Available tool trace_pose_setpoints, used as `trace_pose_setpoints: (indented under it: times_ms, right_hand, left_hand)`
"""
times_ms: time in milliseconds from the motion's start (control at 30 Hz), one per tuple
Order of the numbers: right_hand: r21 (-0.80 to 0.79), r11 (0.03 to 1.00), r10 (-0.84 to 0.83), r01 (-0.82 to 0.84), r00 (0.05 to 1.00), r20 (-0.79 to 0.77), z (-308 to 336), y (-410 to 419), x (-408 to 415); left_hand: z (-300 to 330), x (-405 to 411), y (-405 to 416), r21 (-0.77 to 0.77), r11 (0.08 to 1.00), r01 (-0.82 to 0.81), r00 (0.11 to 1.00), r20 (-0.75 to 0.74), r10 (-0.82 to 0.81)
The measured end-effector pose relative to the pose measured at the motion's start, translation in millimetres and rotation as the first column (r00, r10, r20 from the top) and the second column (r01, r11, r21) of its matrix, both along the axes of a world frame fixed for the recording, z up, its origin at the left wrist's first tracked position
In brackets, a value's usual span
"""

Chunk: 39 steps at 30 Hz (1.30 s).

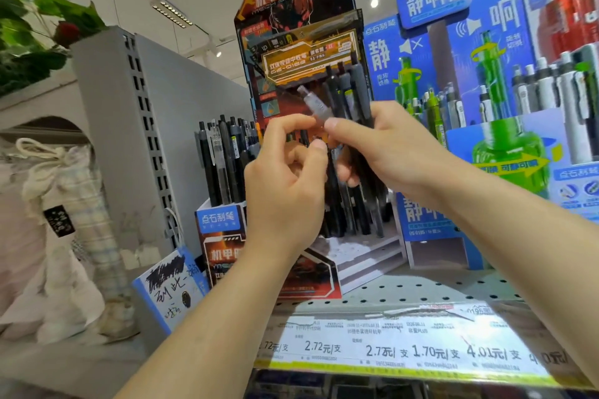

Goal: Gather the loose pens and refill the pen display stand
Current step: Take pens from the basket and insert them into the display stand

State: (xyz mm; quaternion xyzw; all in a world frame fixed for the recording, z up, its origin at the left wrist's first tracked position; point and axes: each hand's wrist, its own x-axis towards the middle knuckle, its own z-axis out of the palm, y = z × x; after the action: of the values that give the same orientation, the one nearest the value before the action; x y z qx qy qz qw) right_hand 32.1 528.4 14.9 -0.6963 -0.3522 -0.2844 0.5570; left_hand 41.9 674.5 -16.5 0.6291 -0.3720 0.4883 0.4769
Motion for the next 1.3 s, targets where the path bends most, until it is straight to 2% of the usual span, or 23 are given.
trace_pose_setpoints:
  times_ms: [100,300,533,800,967,1033,1133,1300]
  right_hand:
    - [-0.050,0.996,0.076,-0.078,0.996,-0.037,-3.9,8.0,-1.2]
    - [-0.083,0.992,0.094,-0.100,0.993,-0.074,-5.3,8.0,0.3]
    - [-0.055,0.995,0.086,-0.088,0.996,-0.029,-5.8,4.9,1.5]
    - [0.090,0.996,0.032,-0.027,0.998,-0.051,-4.7,7.0,6.5]
    - [0.326,0.945,0.015,0.013,0.996,-0.083,3.7,6.5,4.3]
    - [0.384,0.921,-0.045,0.070,0.996,-0.074,7.3,0.5,4.5]
    - [0.355,0.922,-0.130,0.157,0.986,-0.100,8.8,-7.0,8.0]
    - [0.329,0.929,-0.121,0.169,0.980,-0.160,8.6,-5.9,15.4]
  left_hand:
    - [1.1,0.6,1.2,-0.115,0.987,0.114,0.992,-0.038,-0.119]
    - [2.7,0.5,1.0,-0.162,0.986,0.023,0.999,0.035,-0.018]
    - [2.1,-3.4,-0.7,-0.146,0.989,-0.012,0.999,0.046,0.019]
    - [1.1,-3.3,-0.9,-0.141,0.990,0.011,1.000,0.004,-0.011]
    - [1.6,-2.7,2.7,-0.170,0.985,-0.007,1.000,0.012,0.009]
    - [0.0,-1.6,2.6,-0.131,0.990,-0.060,0.998,0.018,0.063]
    - [-2.7,0.8,0.0,-0.051,0.989,-0.137,0.990,0.027,0.139]
    - [-4.0,2.1,-3.1,0.020,0.979,-0.203,0.979,0.028,0.203]
